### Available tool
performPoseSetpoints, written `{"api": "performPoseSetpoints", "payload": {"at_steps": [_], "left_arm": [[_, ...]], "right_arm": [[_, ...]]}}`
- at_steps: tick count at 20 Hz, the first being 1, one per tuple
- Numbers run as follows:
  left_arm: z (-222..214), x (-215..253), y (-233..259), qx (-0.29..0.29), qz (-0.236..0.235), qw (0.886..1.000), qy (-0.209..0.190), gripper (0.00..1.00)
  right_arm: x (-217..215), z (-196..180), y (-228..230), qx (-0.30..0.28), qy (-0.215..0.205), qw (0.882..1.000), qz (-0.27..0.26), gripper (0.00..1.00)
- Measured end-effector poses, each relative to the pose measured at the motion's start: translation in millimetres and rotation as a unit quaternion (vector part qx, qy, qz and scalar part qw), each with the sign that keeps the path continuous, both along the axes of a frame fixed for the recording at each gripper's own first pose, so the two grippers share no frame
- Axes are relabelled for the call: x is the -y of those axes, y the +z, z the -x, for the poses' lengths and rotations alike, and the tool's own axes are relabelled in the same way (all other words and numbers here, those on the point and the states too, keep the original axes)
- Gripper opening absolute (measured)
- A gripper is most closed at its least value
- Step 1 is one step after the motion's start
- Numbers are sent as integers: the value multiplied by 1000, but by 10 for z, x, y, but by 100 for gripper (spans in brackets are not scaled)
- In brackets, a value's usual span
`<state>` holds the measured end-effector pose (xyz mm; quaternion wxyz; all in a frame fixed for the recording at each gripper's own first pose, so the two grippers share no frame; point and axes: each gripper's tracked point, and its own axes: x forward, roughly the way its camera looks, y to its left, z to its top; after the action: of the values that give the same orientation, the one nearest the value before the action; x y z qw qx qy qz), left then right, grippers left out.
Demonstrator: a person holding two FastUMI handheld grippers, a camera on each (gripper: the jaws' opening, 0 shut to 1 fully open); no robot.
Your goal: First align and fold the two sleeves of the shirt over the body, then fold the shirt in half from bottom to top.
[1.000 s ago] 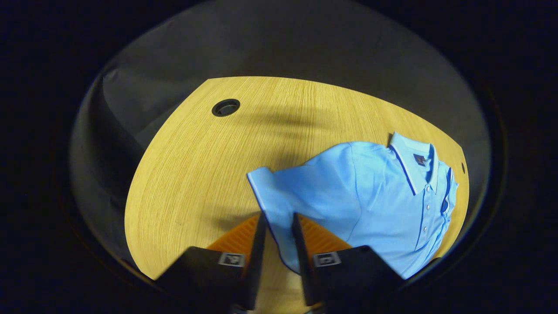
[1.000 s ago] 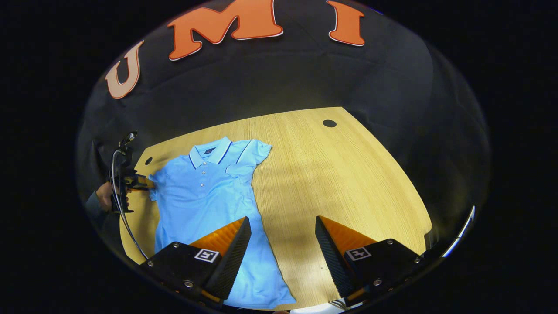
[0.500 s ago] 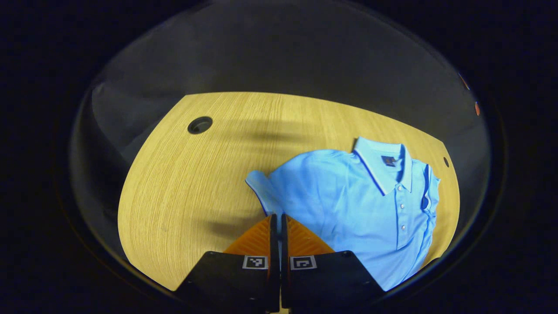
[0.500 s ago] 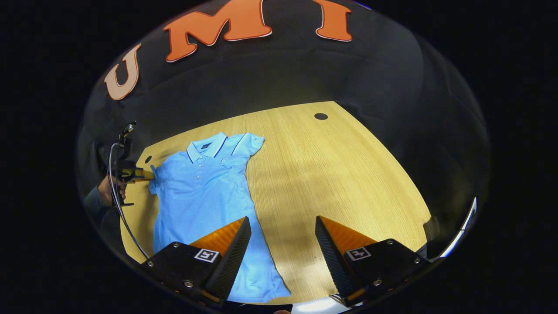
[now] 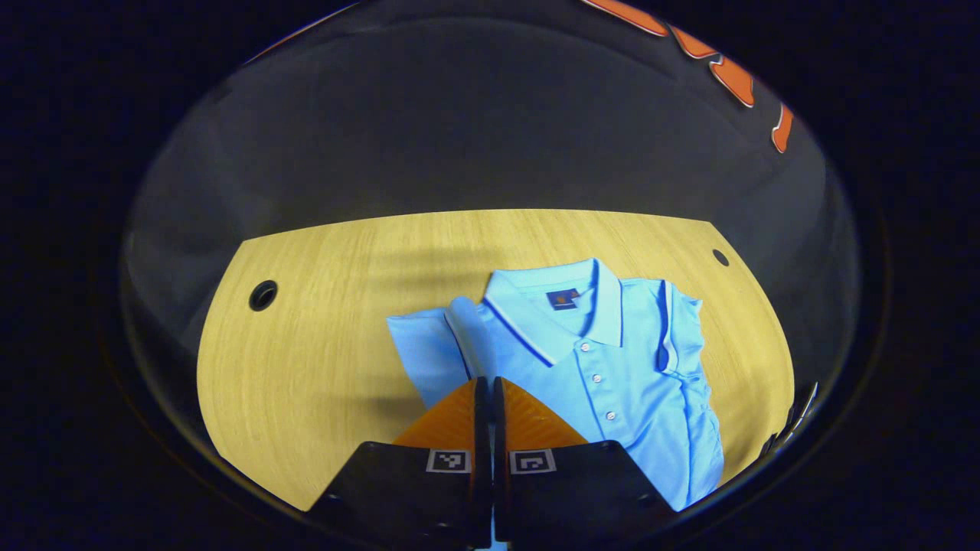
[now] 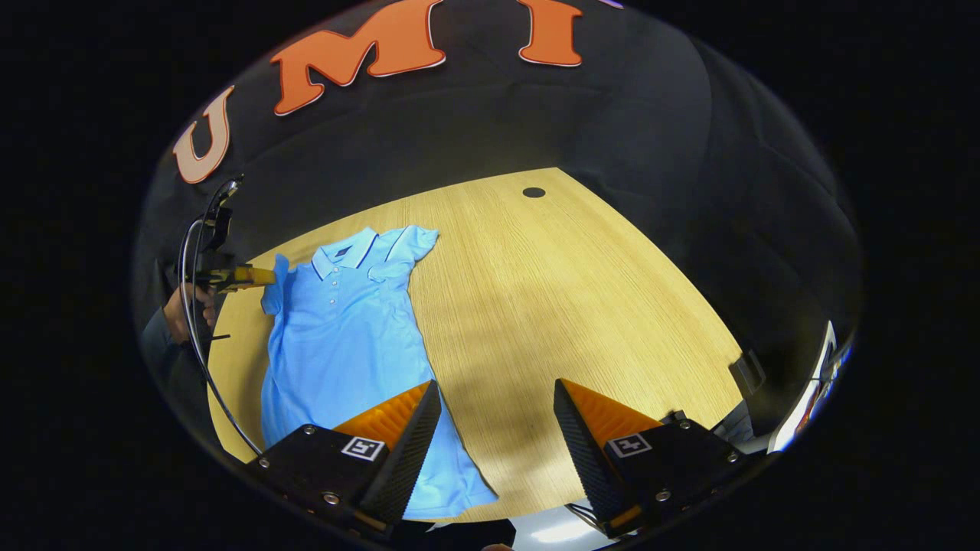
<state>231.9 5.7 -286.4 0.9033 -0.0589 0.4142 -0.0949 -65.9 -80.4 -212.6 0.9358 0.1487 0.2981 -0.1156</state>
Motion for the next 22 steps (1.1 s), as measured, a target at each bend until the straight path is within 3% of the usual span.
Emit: {"api": "performPoseSetpoints", "payload": {"at_steps": [5,8,10,14,17,22], "left_arm": [[-38,483,-74,-15,15,999,-42,5],[72,708,-26,-24,55,996,-65,17],[211,744,49,-21,61,995,-81,39],[529,534,181,-6,41,996,-74,100],[928,346,264,-8,44,998,-52,100],[1684,105,171,-30,39,999,-23,99]], "right_arm": [[0,147,-123,-12,-8,1000,-7,91],[-33,171,-176,-19,-2,1000,-11,92],[-72,149,-222,-25,12,1000,-10,93],[-219,46,-314,-40,56,998,-16,97],[-361,-51,-380,-45,104,994,-9,98],[-523,-72,-561,-54,148,987,-20,99]]}}
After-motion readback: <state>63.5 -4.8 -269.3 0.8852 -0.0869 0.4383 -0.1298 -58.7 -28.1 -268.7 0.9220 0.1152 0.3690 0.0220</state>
